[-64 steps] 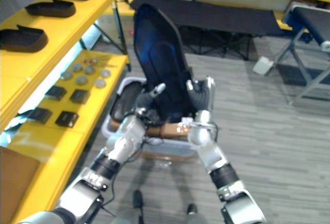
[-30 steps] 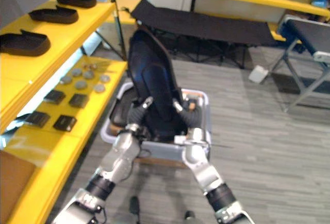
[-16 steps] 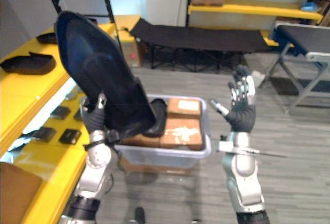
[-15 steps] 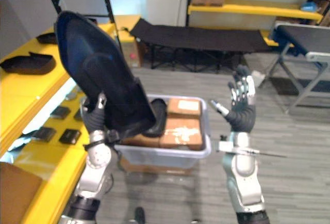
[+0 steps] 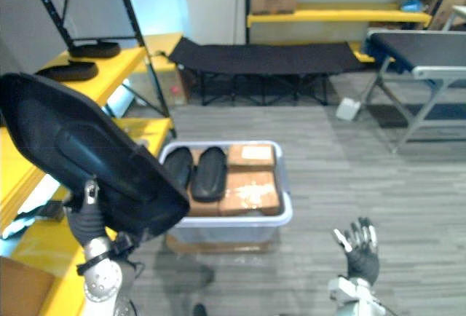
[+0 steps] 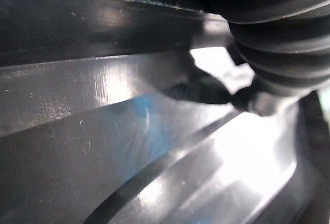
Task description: Walk over and take plastic housings, then place them on the shelf
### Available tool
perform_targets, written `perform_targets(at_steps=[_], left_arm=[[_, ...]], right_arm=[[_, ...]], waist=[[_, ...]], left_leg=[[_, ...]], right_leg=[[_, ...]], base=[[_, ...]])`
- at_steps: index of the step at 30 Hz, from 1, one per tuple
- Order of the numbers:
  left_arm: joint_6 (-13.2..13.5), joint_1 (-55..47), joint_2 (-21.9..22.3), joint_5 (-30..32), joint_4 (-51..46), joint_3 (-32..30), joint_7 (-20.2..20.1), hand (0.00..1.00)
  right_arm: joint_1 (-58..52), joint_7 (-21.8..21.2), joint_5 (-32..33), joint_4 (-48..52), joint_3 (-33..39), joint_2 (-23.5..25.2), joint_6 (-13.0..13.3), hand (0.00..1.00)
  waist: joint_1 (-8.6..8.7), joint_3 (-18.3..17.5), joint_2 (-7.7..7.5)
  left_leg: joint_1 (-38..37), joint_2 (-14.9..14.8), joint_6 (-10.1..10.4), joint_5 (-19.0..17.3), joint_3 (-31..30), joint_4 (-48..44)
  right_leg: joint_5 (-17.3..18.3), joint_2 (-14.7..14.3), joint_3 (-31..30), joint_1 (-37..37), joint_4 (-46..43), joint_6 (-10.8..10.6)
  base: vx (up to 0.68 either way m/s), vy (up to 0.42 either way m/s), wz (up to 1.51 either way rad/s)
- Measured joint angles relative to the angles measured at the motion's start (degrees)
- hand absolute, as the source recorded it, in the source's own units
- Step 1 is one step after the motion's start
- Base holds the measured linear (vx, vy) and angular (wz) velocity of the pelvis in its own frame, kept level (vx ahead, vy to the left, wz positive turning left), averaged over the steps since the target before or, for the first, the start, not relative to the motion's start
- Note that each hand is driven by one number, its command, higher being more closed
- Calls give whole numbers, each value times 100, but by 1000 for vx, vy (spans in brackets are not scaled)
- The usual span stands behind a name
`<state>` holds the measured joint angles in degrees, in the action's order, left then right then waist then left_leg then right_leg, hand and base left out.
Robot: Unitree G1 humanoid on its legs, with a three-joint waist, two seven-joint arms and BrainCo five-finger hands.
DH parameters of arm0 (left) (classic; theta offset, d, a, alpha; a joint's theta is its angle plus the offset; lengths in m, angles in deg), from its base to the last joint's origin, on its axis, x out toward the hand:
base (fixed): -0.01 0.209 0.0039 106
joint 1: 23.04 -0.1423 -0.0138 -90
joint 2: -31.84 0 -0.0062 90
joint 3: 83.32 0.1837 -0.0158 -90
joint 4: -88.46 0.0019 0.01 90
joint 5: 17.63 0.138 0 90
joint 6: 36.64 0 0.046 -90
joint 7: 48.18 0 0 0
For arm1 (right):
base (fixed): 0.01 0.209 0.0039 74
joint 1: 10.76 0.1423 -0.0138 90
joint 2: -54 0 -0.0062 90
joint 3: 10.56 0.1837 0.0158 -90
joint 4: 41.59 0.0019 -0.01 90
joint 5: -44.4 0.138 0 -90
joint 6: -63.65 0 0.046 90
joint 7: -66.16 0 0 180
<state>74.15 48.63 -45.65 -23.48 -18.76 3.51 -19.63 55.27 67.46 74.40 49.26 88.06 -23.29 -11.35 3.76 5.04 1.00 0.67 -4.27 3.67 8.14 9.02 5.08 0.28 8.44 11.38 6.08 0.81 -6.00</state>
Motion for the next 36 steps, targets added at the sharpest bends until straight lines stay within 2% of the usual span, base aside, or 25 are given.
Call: perform_targets(at_steps=[1, 4, 9, 11, 14, 17, 19, 22, 24, 25, 26, 27, 28, 29, 30, 31, 33, 34, 36], left_arm=[[0, -19, -2, 7, -92, -77, -5, 100], [-16, -82, -13, 44, -488, -523, 5, 100], [-107, -564, 22, 166, -812, -1104, -193, 100], [-137, -841, 153, 166, -895, -1279, -497, 100], [-164, -1048, 273, 118, -911, -1389, -859, 100], [-205, -1120, 286, 62, -911, -1427, -1146, 100], [-206, -1144, 295, -39, -910, -1428, -1294, 100], [-207, -1135, 366, -242, -871, -1423, -1568, 100], [-207, -1111, 449, -511, -739, -1386, -1864, 100], [-203, -1012, 444, -548, -646, -1312, -1963, 100], [-198, -997, 433, -549, -569, -1232, -2032, 100], [-198, -1047, 428, -541, -527, -1175, -2096, 100], [-192, -1084, 432, -541, -533, -1168, -2122, 100], [-187, -1048, 396, -544, -528, -1148, -2139, 100], [-180, -1014, 398, -539, -541, -1132, -2137, 100], [-180, -997, 387, -535, -543, -1129, -2136, 100], [-181, -919, 323, -494, -538, -1090, -2149, 100], [-183, -779, 155, -468, -510, -944, -2163, 100], [-182, -503, -93, -440, -503, -871, -2245, 100]], right_arm=[[84, -3, -56, -57, -63, -23, 2, 0], [600, 6, -172, -337, -556, -176, 6, 0], [1639, 179, -560, -715, -1382, -263, -17, 0], [2055, 261, -620, -782, -1640, -267, -17, 0], [2410, 263, -603, -862, -1711, -268, -18, 0], [2562, 254, -605, -875, -1777, -275, -18, 0], [2628, 262, -605, -950, -1787, -273, -29, 0], [2687, 297, -613, -1053, -1775, -281, -55, 0], [2562, 366, -669, -1032, -1727, -351, -72, 0], [2497, 366, -669, -1024, -1659, -442, -72, 0], [2453, 360, -662, -1023, -1573, -468, -78, 0], [2398, 343, -632, -1008, -1428, -486, -78, 0], [2350, 339, -617, -971, -1397, -500, -76, 0], [2201, 304, -615, -850, -1351, -471, -40, 0], [2143, 237, -619, -797, -1333, -410, 2, 0], [2143, 216, -619, -796, -1348, -364, 23, 0], [2094, 123, -600, -791, -1366, -207, 130, 0], [1968, 66, -603, -726, -1345, -150, 240, 0], [1898, -40, -640, -534, -1339, -135, 307, 0]], waist=[[-17, -6, 5], [-260, -1, 53], [-775, 23, 97], [-975, 31, 51], [-1141, 28, -44], [-1247, 107, -220], [-1254, 203, -303], [-1245, 436, -253], [-1193, 500, -152], [-1175, 506, -171], [-1202, 555, -204], [-1211, 570, -119], [-1209, 537, -41], [-1130, 509, -7], [-1087, 519, -26], [-1086, 515, -21], [-983, 592, -140], [-876, 630, -214], [-853, 642, -263]], left_leg=[[44, 8, 3, 2, -69, 0], [249, 72, 5, 3, -396, 1], [374, 197, 57, 49, -777, -1], [405, 286, 54, 112, -1018, -2], [445, 338, 36, 146, -1081, -5], [423, 394, 1, 207, -1321, -35], [407, 408, -68, 286, -1480, -38], [339, 430, -32, 279, -1612, -35], [405, 265, -269, 49, -841, -159], [502, 228, -308, -143, -575, -319], [652, 182, -454, -264, -230, -601], [765, 152, -509, -296, -20, -1121], [724, 157, -461, -335, -9, -1215], [717, 237, -315, -359, -70, -1026], [696, 334, -348, -278, -82, -878], [707, 371, -328, -260, -82, -848], [734, 482, -359, -233, -289, -785], [687, 593, -381, -175, -546, -658], [600, 603, -401, -52, -841, -388]], right_leg=[[9, 1, 75, 3, -4, 2], [24, 14, 427, 5, 6, 10], [72, 78, 968, 239, 94, -31], [139, 115, 1243, 371, 86, -46], [240, 162, 1403, 401, -2, -87], [498, 240, 1589, 392, -461, -87], [652, 262, 1739, 410, -705, -56], [842, 246, 2043, 609, -914, -83], [844, 199, 2428, 825, -842, -128], [843, 260, 2617, 886, -748, -129], [903, 367, 2769, 901, -712, -94], [929, 439, 2792, 898, -737, -128], [940, 427, 2792, 897, -744, -154], [970, 448, 2831, 891, -778, -216], [965, 511, 2842, 853, -833, -232], [958, 532, 2814, 835, -890, -242], [911, 585, 2499, 775, -1099, -221], [931, 598, 2123, 740, -1380, -121], [1008, 610, 1565, 507, -1956, 60]], base=[[-27, 8, 55], [-25, 10, 61], [14, 11, 58], [50, -8, 56], [53, 1, 37], [68, -34, 35], [52, -77, 42], [-10, -75, 53], [-74, -57, 83], [-95, -7, 84], [-63, 20, 67], [-23, 34, 38], [43, 31, 43], [61, 46, 37], [59, 53, 36], [73, 59, 22], [71, 69, 55], [58, 79, 100], [62, 24, 87]])
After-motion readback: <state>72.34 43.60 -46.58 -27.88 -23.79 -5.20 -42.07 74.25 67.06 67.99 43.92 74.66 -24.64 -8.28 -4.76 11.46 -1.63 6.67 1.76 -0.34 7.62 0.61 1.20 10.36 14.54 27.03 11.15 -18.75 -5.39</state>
